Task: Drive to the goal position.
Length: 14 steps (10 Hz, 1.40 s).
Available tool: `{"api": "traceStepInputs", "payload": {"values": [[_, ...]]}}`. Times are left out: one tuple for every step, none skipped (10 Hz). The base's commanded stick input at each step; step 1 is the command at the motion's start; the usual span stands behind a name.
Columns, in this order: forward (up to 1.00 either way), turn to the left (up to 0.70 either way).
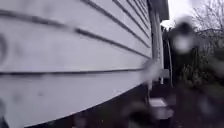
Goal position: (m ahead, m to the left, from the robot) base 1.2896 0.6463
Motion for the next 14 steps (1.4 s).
{"api": "traceStepInputs", "payload": {"values": [[0.00,-0.45],[0.00,-0.45],[0.00,-0.45],[0.00,-0.45],[0.00,-0.45],[0.00,-0.45],[0.00,-0.45],[0.00,-0.45],[0.00,-0.45],[0.00,-0.45],[0.00,-0.45],[0.00,-0.45],[0.00,-0.45],[0.00,-0.45]]}}
